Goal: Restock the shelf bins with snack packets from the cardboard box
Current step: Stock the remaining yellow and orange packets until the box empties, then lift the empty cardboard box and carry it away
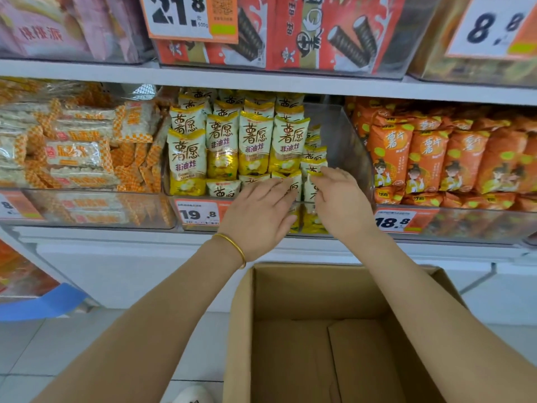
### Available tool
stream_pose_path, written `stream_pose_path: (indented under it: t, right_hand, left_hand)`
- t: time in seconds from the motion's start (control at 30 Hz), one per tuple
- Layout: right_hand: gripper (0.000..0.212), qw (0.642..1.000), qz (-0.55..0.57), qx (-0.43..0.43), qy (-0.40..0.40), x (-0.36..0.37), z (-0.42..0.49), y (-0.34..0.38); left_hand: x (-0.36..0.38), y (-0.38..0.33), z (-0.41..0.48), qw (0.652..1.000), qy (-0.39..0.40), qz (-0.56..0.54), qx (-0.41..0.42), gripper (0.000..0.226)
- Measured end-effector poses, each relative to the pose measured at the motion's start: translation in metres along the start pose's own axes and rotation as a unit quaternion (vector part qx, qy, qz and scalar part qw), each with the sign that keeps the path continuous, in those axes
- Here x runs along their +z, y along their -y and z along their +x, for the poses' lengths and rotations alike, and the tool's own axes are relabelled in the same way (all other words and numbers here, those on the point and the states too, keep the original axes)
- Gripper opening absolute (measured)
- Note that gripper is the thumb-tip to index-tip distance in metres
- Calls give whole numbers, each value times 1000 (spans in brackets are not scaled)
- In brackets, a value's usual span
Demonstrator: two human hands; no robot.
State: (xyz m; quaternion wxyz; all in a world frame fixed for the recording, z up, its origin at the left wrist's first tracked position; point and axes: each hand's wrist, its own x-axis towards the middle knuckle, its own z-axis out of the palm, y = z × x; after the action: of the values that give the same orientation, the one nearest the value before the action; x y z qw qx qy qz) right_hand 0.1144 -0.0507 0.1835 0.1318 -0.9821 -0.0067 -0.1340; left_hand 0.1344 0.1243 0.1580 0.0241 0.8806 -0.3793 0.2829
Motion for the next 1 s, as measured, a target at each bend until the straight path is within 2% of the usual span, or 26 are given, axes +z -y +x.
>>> stream_pose_path:
  t: [0.17,0.37,0.5,0.6,0.73,0.87,1.0]
  right_hand:
    - [44,1000,-8,22,6,-1,0,1]
    - [47,1000,-11,2,5,3,-5,5]
    - [40,998,6,-6,-57,0,-12,1]
    - [42,1000,-5,-2,-3,2,-14,0]
    - [49,995,58,-34,-75,-4,-25,-2]
    - [47,983,123,-28,-130,-7,-69,-12]
    - [46,984,149,10,-95,0,-124,-32]
  left_hand:
    - [5,1,8,1000,25,-5,-14,50]
    - [6,0,8,998,50,-19,-23,51]
    - [5,-3,6,997,60,-16,-34,52]
    - [4,-6,5,995,82,-20,-49,56]
    - [-7,-20,0,996,58,-31,-64,52]
    - [-16,-54,-25,992,12,-94,-82,50]
    - [-18,-86,-49,987,54,-124,-87,52]
